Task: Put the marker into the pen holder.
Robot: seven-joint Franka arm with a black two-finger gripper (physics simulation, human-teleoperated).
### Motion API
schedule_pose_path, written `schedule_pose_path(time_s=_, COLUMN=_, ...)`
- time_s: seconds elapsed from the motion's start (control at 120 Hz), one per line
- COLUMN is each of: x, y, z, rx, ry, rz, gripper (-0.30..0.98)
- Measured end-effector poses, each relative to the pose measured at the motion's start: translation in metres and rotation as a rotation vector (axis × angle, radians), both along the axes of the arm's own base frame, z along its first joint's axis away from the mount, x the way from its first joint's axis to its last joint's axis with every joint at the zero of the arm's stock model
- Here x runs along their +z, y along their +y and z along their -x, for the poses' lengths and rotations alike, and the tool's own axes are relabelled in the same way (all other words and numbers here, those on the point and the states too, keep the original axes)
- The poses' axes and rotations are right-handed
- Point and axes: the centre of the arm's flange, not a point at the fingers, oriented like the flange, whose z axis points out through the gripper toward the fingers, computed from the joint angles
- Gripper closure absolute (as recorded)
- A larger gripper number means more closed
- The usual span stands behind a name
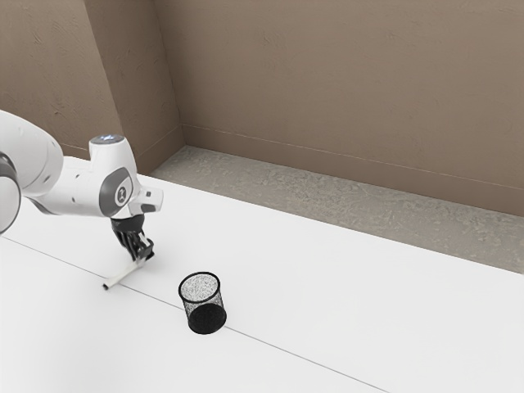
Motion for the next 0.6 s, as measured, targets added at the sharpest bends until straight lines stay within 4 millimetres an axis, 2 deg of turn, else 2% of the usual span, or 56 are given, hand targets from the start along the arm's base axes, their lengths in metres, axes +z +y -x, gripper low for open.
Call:
schedule_pose_path(time_s=0.142, x=0.018, y=-0.005, z=-0.004, rx=-0.001, ry=-0.03, rz=-0.003, gripper=0.77)
schedule_pose_path(time_s=0.2, x=0.037, y=-0.02, z=-0.01, rx=-0.02, ry=-0.065, rz=0.007, gripper=0.77)
schedule_pose_path(time_s=0.25, x=0.063, y=-0.037, z=-0.014, rx=-0.043, ry=-0.107, rz=0.018, gripper=0.78)
schedule_pose_path(time_s=0.317, x=0.103, y=-0.064, z=-0.018, rx=-0.081, ry=-0.171, rz=0.038, gripper=0.79)
schedule_pose_path(time_s=0.358, x=0.128, y=-0.09, z=-0.02, rx=-0.114, ry=-0.211, rz=0.056, gripper=0.79)
schedule_pose_path(time_s=0.4, x=0.143, y=-0.118, z=-0.022, rx=-0.147, ry=-0.237, rz=0.081, gripper=0.79)
schedule_pose_path(time_s=0.5, x=0.154, y=-0.183, z=-0.022, rx=-0.204, ry=-0.26, rz=0.156, gripper=0.79)
schedule_pose_path(time_s=0.55, x=0.156, y=-0.203, z=-0.02, rx=-0.211, ry=-0.264, rz=0.188, gripper=0.79)
schedule_pose_path(time_s=0.6, x=0.154, y=-0.215, z=-0.019, rx=-0.208, ry=-0.265, rz=0.212, gripper=0.79)
